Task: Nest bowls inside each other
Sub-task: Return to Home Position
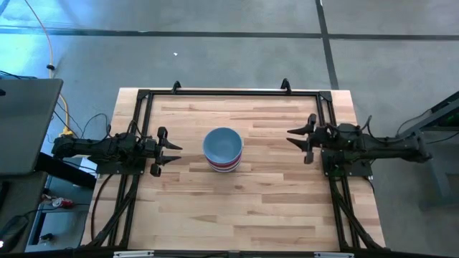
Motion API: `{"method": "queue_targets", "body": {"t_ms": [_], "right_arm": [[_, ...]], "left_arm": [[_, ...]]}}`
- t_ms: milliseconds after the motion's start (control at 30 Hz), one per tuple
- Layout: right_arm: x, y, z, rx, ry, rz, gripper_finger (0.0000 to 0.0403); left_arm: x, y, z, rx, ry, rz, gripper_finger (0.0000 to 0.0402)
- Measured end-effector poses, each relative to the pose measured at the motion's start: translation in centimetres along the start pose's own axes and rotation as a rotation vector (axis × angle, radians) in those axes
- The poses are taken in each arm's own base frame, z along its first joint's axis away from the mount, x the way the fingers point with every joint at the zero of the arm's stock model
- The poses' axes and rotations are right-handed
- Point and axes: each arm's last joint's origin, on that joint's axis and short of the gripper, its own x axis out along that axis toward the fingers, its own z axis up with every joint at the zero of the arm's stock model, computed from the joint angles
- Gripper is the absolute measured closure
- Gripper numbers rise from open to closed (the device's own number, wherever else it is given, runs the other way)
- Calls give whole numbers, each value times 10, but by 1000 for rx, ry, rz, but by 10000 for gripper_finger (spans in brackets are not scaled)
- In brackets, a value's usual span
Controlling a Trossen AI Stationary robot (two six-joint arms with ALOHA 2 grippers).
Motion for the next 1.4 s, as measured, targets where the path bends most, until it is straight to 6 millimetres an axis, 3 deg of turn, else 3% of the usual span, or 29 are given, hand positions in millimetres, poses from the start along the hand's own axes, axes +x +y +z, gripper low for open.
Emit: {"method": "queue_targets", "body": {"t_ms": [333,733,1133,1400], "right_arm": [[-10,2,-28,-9,-146,-28,284],[-20,2,-34,-42,-302,-37,284],[-20,5,-36,-25,-292,54,284],[-18,6,-46,57,-185,80,284]], "left_arm": [[0,0,0,0,0,0,254],[0,0,0,0,0,0,254],[0,0,0,0,0,0,254],[0,0,0,0,0,1,254]]}}
